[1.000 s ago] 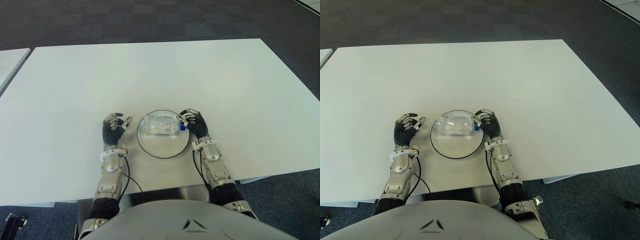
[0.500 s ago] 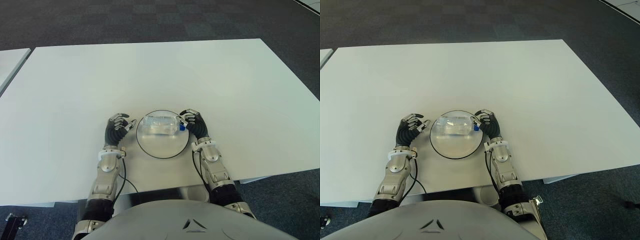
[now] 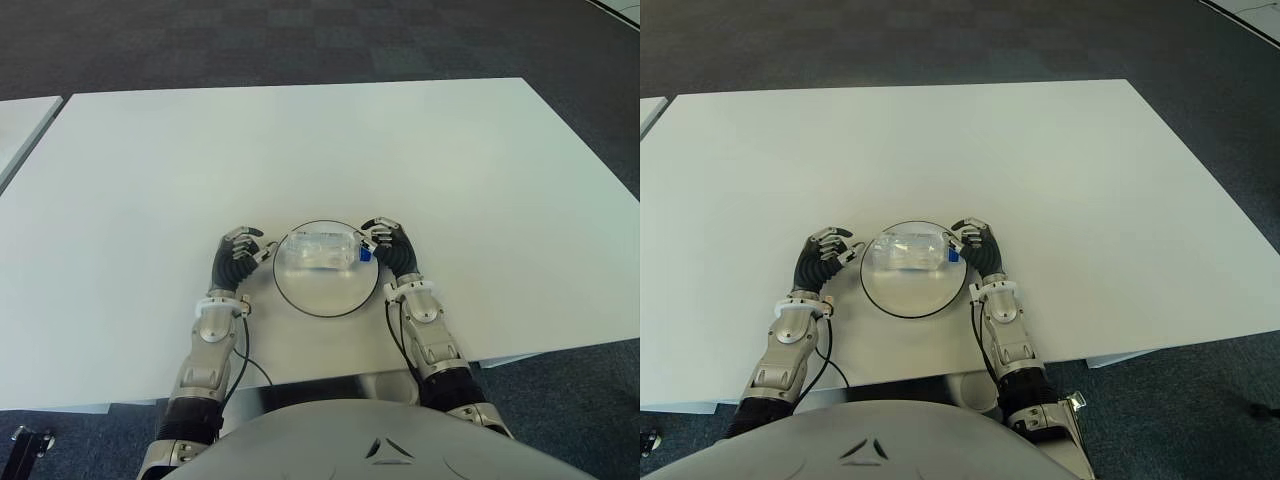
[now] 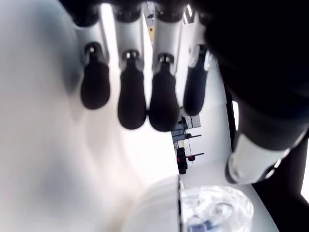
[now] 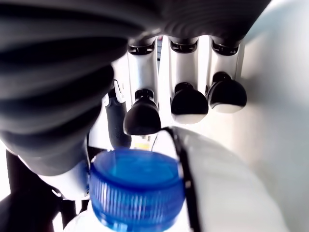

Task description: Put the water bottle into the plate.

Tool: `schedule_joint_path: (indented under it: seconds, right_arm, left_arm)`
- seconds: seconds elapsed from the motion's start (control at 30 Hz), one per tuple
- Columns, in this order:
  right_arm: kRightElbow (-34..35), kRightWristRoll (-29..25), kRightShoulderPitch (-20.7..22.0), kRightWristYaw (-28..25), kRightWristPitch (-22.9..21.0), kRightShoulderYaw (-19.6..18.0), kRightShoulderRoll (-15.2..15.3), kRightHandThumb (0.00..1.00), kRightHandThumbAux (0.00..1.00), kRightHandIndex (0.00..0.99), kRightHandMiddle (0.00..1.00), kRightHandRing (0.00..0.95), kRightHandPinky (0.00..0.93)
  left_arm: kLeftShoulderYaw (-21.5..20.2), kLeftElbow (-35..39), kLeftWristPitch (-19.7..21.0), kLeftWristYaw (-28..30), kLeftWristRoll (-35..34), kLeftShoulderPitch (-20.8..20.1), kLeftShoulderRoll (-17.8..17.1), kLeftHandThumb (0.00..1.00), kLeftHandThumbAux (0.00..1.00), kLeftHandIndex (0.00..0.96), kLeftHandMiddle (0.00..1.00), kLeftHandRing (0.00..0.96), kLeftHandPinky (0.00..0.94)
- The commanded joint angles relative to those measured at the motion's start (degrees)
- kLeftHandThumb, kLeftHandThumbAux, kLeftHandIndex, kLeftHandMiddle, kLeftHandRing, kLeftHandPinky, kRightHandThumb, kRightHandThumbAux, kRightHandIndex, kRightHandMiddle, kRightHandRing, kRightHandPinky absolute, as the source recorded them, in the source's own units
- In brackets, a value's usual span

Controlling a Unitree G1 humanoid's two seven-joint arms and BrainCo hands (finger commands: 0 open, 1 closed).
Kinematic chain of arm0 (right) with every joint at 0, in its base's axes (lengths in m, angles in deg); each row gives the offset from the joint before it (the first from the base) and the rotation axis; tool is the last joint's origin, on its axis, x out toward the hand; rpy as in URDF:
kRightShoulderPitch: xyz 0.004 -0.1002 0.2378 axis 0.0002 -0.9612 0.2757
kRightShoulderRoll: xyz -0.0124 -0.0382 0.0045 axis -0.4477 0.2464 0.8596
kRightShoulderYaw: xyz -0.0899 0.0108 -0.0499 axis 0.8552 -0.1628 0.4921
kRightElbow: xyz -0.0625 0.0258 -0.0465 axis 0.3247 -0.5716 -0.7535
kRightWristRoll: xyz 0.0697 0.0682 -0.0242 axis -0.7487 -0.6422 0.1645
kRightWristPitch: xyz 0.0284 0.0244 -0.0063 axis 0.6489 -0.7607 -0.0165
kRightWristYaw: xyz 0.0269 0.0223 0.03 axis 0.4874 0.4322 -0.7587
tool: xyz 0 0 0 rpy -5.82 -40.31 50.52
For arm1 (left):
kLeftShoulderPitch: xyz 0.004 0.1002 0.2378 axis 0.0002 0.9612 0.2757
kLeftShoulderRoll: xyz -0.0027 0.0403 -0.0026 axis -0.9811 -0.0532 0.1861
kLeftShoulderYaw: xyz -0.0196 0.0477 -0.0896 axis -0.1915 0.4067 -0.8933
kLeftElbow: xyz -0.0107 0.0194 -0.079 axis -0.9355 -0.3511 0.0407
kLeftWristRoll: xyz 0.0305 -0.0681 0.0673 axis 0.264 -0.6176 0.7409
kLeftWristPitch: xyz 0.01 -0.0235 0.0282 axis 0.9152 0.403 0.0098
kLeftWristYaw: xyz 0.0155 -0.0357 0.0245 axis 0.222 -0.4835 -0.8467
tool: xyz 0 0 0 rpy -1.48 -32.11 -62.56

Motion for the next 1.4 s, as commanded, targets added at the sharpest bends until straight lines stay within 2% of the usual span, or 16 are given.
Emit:
schedule_joint_path:
  seconds: [0.03, 0.33, 0.67, 1.4]
  right_arm:
    - [-1.5, 0.2, 0.8, 1.4, 0.7, -1.3, 0.4, 0.704, 0.729, 0.438, 0.862, 0.863, 0.863]
    - [-1.7, -0.5, 1.4, 2.6, -0.9, -3.2, 0.5, 0.702, 0.730, 0.437, 0.873, 0.870, 0.861]
    - [-2.5, -1.3, 1.8, 2.1, -0.9, -4.7, 1.0, 0.700, 0.731, 0.437, 0.875, 0.873, 0.863]
    - [-3.5, -1.4, 2.4, 1.3, -0.5, -5.5, 1.9, 0.700, 0.731, 0.437, 0.865, 0.866, 0.856]
  left_arm:
    - [0.8, -1.8, 3.0, 2.5, 0.0, 1.6, -0.8, 0.710, 0.714, 0.437, 0.707, 0.683, 0.670]
    - [-0.3, -4.9, 2.3, 5.2, -0.6, 0.1, -3.1, 0.711, 0.714, 0.438, 0.710, 0.684, 0.656]
    - [-0.9, -7.5, 0.7, 3.9, 0.2, -1.1, -3.6, 0.710, 0.714, 0.438, 0.703, 0.683, 0.675]
    - [-1.9, -12.3, -3.4, 0.9, 0.6, -2.5, -3.7, 0.710, 0.713, 0.439, 0.702, 0.682, 0.664]
